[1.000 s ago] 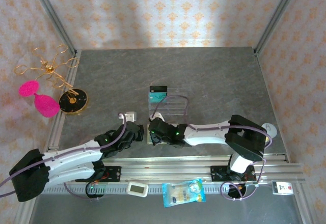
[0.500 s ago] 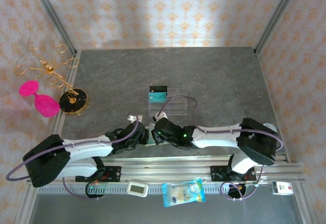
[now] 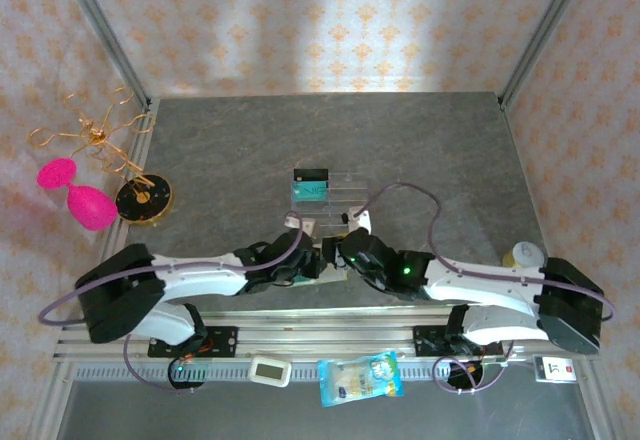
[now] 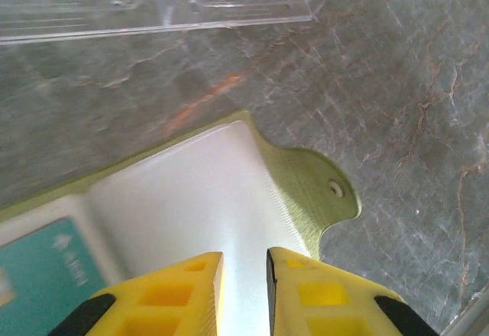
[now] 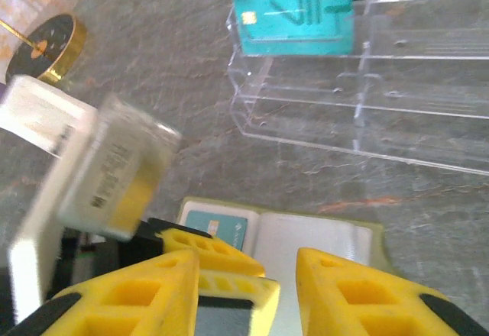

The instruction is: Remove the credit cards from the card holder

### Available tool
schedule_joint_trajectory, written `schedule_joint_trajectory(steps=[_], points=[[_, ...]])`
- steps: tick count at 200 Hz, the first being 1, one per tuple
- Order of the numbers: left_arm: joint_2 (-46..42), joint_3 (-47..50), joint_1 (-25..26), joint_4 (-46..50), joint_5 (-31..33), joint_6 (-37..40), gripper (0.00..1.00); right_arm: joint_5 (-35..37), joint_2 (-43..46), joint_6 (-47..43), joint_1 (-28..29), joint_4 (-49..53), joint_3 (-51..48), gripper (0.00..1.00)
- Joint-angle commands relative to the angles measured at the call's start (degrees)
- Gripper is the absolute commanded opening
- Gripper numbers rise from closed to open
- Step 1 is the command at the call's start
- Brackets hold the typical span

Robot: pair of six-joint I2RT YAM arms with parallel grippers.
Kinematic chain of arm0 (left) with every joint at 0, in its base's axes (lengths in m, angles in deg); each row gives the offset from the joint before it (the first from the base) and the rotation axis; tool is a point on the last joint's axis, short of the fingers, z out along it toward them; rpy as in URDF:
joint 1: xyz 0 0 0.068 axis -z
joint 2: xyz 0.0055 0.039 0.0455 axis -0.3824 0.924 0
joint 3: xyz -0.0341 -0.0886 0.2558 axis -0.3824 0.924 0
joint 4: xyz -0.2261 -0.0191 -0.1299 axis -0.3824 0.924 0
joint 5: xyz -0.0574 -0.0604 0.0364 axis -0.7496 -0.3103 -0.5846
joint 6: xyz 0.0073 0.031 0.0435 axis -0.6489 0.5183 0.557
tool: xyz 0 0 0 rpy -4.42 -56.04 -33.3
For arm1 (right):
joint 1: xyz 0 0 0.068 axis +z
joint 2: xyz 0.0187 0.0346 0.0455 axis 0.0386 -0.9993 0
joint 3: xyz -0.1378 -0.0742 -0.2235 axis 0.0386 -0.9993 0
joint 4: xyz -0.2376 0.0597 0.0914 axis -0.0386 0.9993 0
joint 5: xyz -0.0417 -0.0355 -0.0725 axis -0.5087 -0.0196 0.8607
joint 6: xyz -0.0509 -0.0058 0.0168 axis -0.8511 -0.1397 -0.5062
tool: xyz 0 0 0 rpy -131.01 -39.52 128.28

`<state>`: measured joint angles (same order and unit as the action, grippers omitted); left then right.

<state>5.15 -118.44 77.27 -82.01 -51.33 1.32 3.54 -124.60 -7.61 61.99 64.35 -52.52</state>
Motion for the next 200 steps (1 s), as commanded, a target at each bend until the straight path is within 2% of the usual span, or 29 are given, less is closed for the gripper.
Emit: schedule_joint_trajectory(steps=[1, 36, 57, 83, 113, 147, 168, 200], points=[[3.20, -2.62, 0.59, 1.59, -0.84, 2.02, 0.23, -0.05, 1.64, 1.48, -1.24, 1.40, -1.49, 0.36], [5.13, -3.52, 0.59, 2.76, -1.68, 1.61, 0.20, -7.77, -0.20, 0.19, -3.55, -0.48, -2.06, 0.28], [-2.69, 0.41, 0.66, 1.26, 1.47, -0.47, 0.24, -11.25, -1.89, -0.67, -4.25, -2.54, -1.89, 0.26], [-14.63, 5.07, -0.28, 5.75, 8.00, -2.48, 0.25, -17.38, -4.98, -2.39, -4.79, -5.65, -0.77, 0.23], [-18.46, 9.44, -4.39, 8.73, 6.17, -2.89, 0.18, -26.49, -12.76, -4.32, -4.88, -6.98, 2.48, 0.21], [-14.86, 10.96, -4.73, 5.30, 5.05, -2.01, 0.18, -28.73, -18.59, -2.45, -4.88, -8.60, 1.50, 0.18], [-12.08, 11.08, -5.51, 5.50, 6.15, -1.84, 0.10, -27.38, -21.27, -0.31, -5.30, -8.00, 0.64, 0.15], [-9.45, 11.47, -6.18, 4.91, 6.73, -0.72, 0.05, -24.63, -24.12, 1.91, -6.38, -5.19, 0.70, 0.13]])
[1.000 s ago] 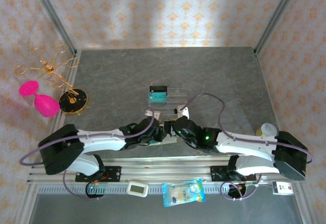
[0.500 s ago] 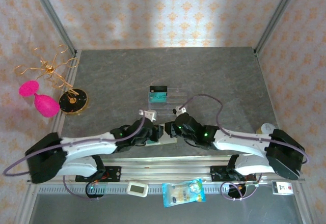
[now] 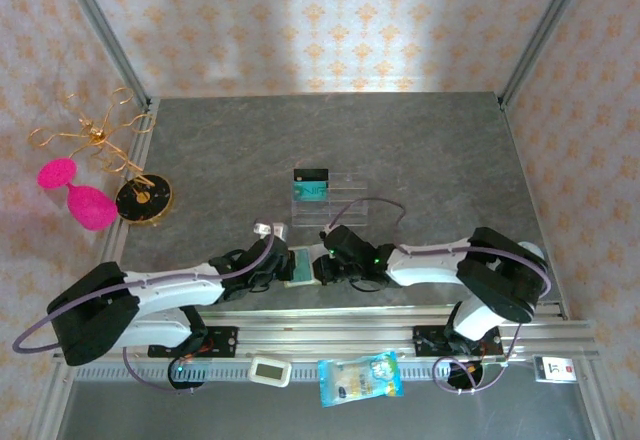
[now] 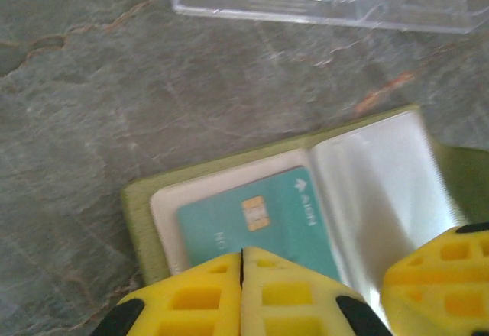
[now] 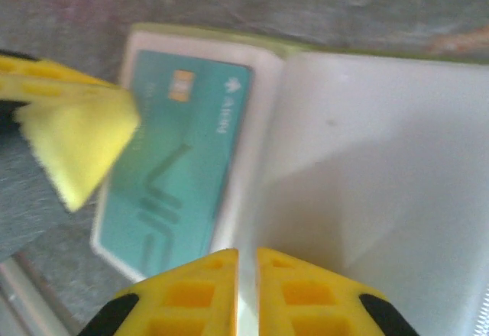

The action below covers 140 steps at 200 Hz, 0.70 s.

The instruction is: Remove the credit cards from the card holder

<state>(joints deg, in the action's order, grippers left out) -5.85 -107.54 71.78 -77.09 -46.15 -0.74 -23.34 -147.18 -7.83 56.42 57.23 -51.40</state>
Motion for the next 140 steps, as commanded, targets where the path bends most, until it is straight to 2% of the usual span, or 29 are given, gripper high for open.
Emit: schedule_joint_trajectory(steps=[1, 25, 47, 82, 118, 140], points=[[1.63, 0.57, -0.69, -0.05, 1.58, 1.35, 0.05, 2.26, -1.54, 2.09, -0.81, 2.04, -0.37, 0.13], [3.12, 0.35, -0.72, -0.04, 2.11, 2.06, 0.02, 2.03, 1.06, 0.82, -0.86, 2.23, 0.61, 0.14], [4.18, 0.48, -0.78, 0.01, 2.84, 2.33, 0.01, 1.95, 3.19, -0.10, -0.81, 3.12, 2.57, 0.22], [5.44, 0.85, -0.78, -2.29, 1.68, 2.60, 0.02, -3.32, -0.47, 0.94, -2.79, 0.85, 5.49, 0.28], [4.76, 0.69, -0.78, -1.43, 1.44, 2.05, 0.07, -5.22, -4.03, 0.86, -3.56, 0.77, 8.44, 0.28], [-0.90, 1.90, -0.78, 1.38, 3.39, 0.76, 0.17, -5.82, -5.00, 0.65, -3.55, 0.91, 9.15, 0.28]])
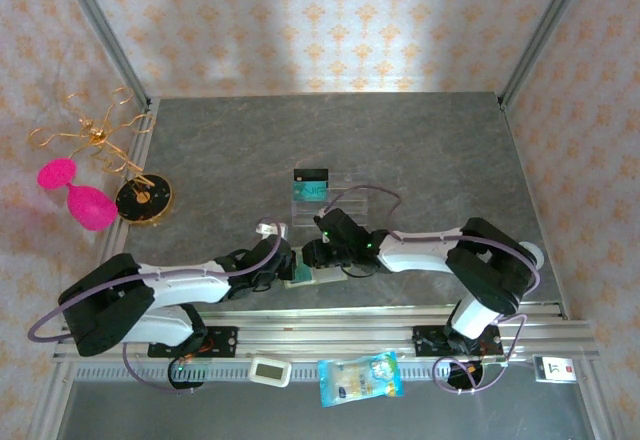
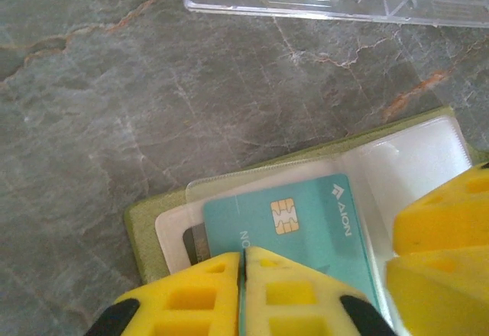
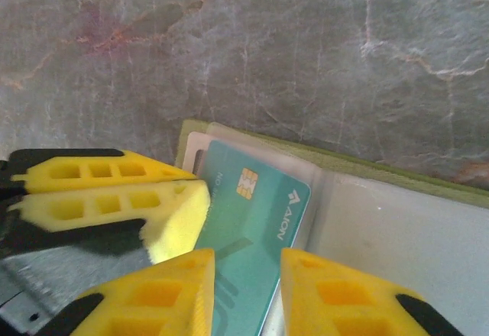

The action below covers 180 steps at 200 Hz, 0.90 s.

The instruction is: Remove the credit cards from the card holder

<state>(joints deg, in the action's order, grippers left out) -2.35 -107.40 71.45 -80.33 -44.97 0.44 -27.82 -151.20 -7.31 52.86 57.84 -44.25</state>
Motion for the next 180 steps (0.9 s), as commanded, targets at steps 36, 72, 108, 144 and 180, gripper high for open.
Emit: schedule_joint_trajectory(steps=[36, 72, 108, 144, 180], points=[[-12.92, 4.36, -0.53, 7.38, 5.40, -2.34, 0.32, -1.59, -1.81, -0.35, 0.03, 0.65, 2.78, 0.29], [-9.23, 4.50, -0.48, 4.11, 2.64, -1.72, 0.23, -1.53, -2.66, -0.47, 0.29, 1.48, 3.37, 0.28], [-4.68, 2.50, -0.54, 1.06, 0.90, -0.38, 0.21, 0.90, -3.11, -0.01, 0.37, 3.29, 3.33, 0.27], [-1.21, 1.54, -0.54, 2.03, 1.52, 0.68, 0.22, 2.88, -2.74, -0.24, 0.39, 4.67, 3.00, 0.26], [0.36, 1.24, -0.11, 2.99, 1.96, 0.81, 0.33, 6.11, -0.84, -1.11, 0.39, 6.05, 2.68, 0.25]])
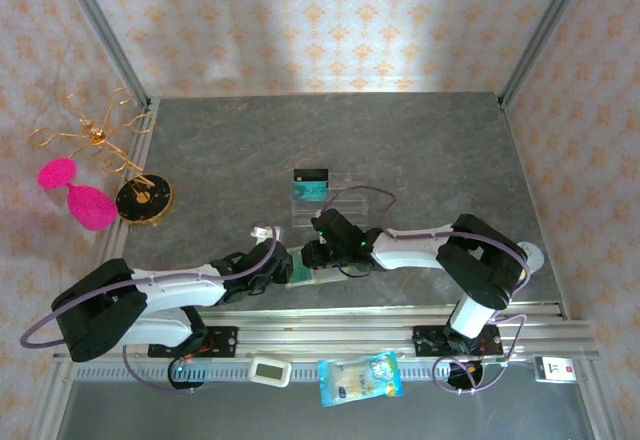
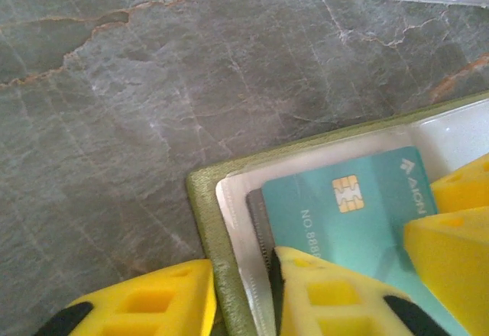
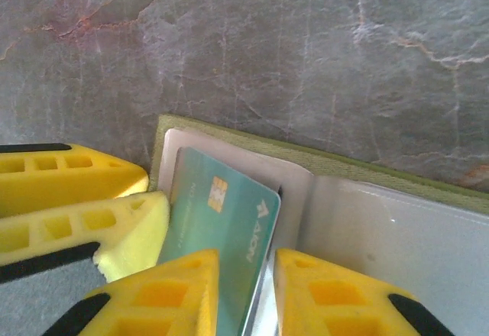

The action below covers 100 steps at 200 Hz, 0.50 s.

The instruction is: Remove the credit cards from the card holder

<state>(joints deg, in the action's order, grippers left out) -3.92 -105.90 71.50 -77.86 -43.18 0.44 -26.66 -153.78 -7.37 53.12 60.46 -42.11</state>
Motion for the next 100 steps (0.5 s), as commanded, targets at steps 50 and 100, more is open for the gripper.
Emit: schedule_joint_trajectory(steps=[50, 100], points=[[0.57, -2.37, 2.29, 2.55, 3.37, 1.15, 0.40, 5.30, 2.69, -1.08, 0.12, 2.43, -0.65, 0.23], [3.47, -3.77, 3.81, 2.74, 4.01, 0.99, 0.33, 4.07, 4.40, -0.38, -0.40, 0.80, -2.50, 0.24]])
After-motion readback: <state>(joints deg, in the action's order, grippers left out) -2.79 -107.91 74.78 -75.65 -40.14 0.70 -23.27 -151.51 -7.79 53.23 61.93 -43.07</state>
